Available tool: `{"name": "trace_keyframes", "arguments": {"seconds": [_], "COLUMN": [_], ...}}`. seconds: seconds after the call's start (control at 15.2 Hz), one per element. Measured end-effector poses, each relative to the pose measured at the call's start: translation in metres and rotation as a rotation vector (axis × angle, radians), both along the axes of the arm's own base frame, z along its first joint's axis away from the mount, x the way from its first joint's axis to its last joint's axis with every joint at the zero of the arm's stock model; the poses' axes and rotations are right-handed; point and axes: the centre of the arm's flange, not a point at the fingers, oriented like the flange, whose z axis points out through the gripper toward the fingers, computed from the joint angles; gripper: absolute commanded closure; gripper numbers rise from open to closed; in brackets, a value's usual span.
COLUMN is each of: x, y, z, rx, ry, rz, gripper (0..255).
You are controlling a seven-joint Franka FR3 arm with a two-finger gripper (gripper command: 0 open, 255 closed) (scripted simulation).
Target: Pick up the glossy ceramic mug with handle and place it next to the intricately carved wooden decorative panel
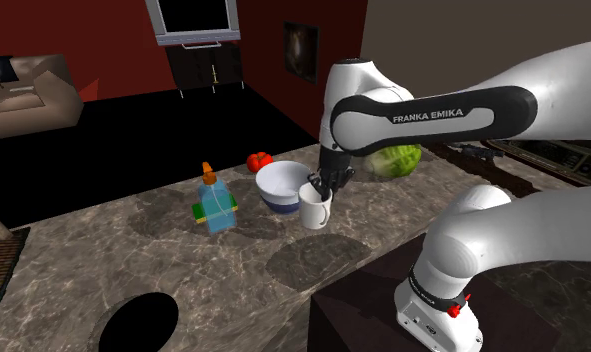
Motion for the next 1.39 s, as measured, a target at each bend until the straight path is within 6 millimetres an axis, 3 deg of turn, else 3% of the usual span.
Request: {"name": "trace_keyframes", "arguments": {"seconds": [1.39], "x": [-0.001], "y": [-0.001], "z": [0.111], "rx": [0.000], "ry": [0.000], "rz": [0.000], "gripper": [255]}}
